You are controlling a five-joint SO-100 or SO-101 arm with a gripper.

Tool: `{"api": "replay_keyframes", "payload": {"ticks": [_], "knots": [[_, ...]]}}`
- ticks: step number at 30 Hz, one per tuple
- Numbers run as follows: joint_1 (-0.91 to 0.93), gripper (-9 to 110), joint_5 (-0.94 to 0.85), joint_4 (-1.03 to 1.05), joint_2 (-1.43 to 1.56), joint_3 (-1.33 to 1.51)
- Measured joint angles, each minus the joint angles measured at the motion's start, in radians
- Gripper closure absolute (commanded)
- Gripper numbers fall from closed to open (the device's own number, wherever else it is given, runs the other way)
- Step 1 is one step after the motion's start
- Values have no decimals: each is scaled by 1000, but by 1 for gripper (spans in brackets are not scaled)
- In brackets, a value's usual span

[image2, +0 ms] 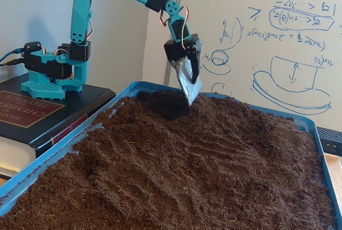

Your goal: Build a berm.

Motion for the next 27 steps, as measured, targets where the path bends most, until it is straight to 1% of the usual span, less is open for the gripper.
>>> {"api": "replay_keyframes", "payload": {"ticks": [7,13,18,21,27], "knots": [[17,101,0,12,150,15],[37,101,-17,181,270,186],[37,101,-63,314,288,279],[49,101,-69,337,288,310],[132,101,-71,345,242,334]]}}
